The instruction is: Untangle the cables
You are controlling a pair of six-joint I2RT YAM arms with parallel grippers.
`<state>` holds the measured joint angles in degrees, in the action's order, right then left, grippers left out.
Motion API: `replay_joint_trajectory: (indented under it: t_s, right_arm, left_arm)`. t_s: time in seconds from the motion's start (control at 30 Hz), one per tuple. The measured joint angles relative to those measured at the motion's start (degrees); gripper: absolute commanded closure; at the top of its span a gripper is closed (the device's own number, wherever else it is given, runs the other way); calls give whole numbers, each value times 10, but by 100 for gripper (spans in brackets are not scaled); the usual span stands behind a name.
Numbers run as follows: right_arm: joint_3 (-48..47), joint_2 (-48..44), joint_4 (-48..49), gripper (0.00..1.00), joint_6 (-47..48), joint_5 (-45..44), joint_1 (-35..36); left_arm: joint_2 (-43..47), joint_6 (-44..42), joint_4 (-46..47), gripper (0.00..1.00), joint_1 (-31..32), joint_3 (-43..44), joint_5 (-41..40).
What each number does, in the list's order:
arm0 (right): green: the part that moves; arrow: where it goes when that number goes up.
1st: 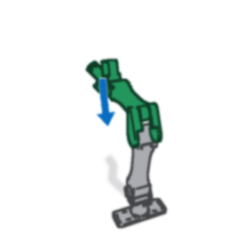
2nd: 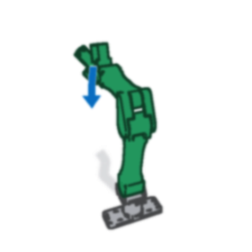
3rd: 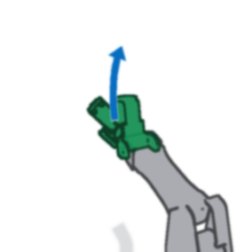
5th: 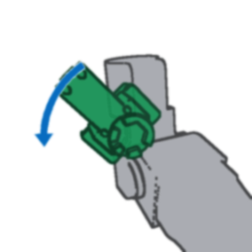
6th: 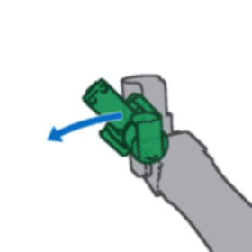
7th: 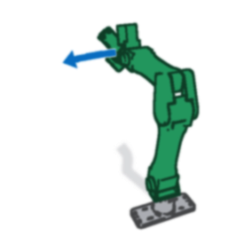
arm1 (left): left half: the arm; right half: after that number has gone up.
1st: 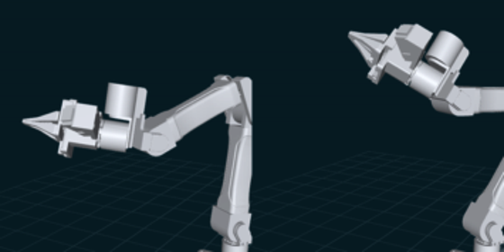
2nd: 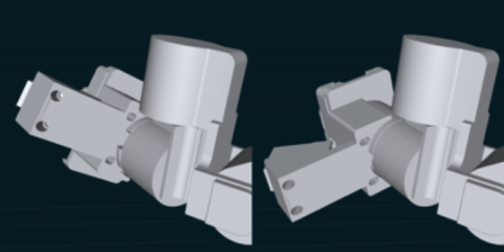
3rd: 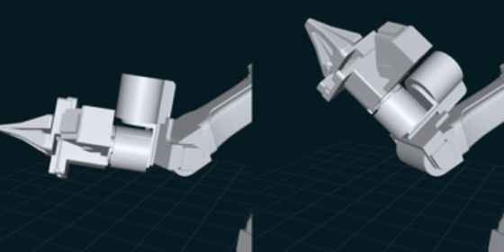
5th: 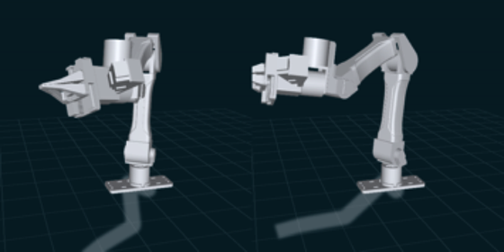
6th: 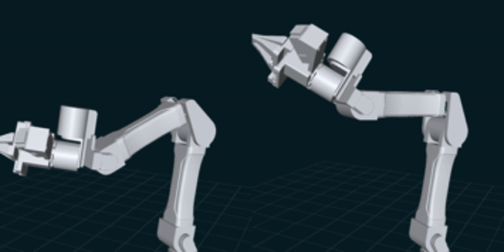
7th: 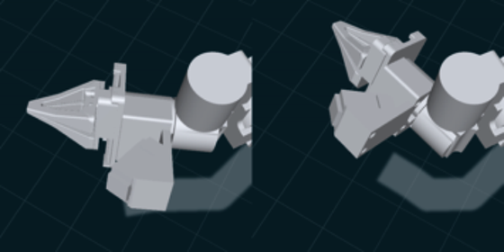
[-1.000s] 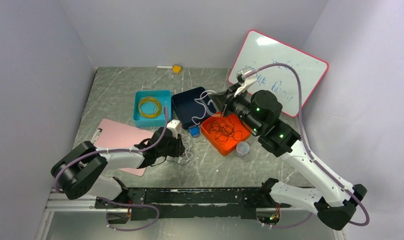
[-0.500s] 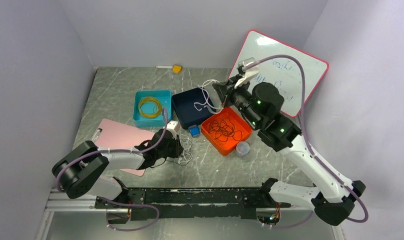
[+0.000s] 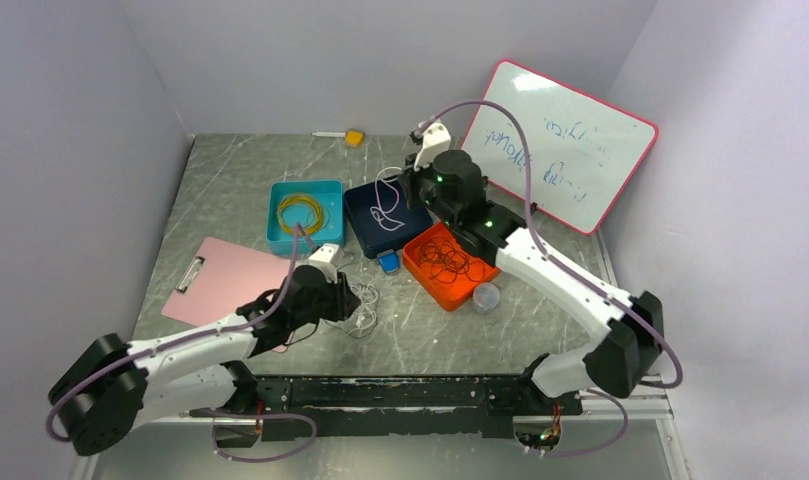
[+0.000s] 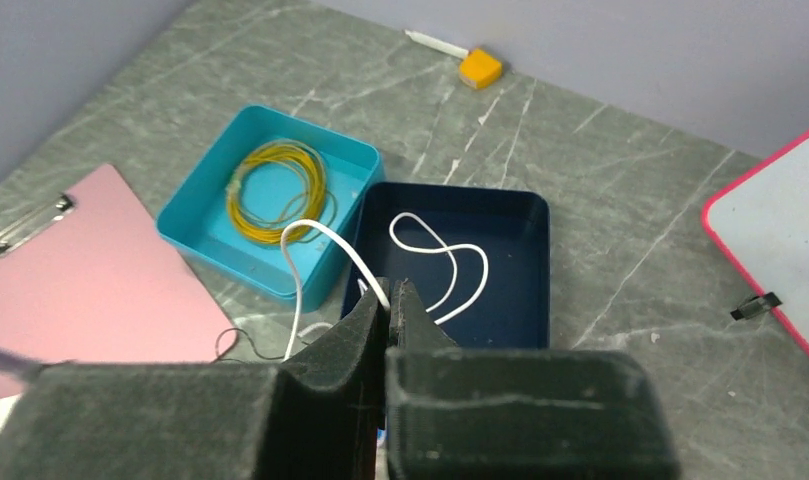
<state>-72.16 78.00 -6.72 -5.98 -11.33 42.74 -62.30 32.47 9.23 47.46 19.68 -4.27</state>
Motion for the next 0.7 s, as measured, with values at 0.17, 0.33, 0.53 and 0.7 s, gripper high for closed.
replay_joint_trajectory:
  t_s: [0.17, 0.33, 0.53, 0.7]
  right_arm:
    - [0, 64, 26, 100, -2, 0, -11]
    - [0, 119, 43, 100, -7, 6, -19]
    - [0, 206, 68, 82, -12, 34, -34]
    - [-2, 259, 59, 59, -19, 55, -46]
  left_arm:
    - [88, 15, -63, 44, 0, 6, -33]
    - [143, 36, -139, 39, 0, 39, -87]
    - [160, 49, -189, 36, 0, 83, -138]
    - [153, 64, -234, 32, -8, 108, -166]
